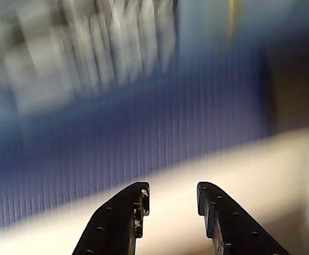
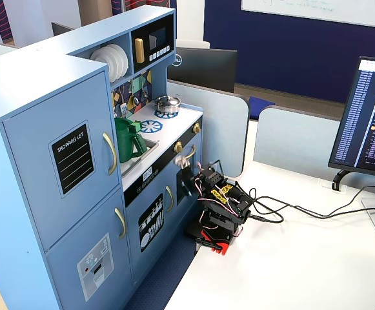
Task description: Take off the lid from the green recipient and place it on the counter
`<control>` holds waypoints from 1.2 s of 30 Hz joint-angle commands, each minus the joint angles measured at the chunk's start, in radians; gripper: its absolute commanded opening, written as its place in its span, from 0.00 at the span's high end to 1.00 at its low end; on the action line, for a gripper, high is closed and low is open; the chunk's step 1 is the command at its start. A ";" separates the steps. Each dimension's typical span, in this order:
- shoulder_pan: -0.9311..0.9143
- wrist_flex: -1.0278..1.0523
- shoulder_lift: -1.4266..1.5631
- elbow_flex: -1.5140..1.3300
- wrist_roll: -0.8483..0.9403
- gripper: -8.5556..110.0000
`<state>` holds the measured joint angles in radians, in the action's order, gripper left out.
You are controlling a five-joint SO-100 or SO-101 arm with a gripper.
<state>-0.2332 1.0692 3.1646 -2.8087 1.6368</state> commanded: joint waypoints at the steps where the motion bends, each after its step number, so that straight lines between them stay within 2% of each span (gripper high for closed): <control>1: 0.054 -0.293 -0.095 0.293 0.058 0.93; 3: 0.097 -0.405 -0.155 0.391 0.052 0.90; 7: 0.109 -0.474 -0.258 0.546 0.015 0.67; 11: 0.107 -0.535 -0.330 0.620 0.002 0.59; 20: 0.147 -0.779 -0.528 0.742 0.040 0.59; 36: 0.153 -0.787 -0.815 1.006 0.023 0.60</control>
<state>-0.0966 0.3053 2.3853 -1.9067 1.6690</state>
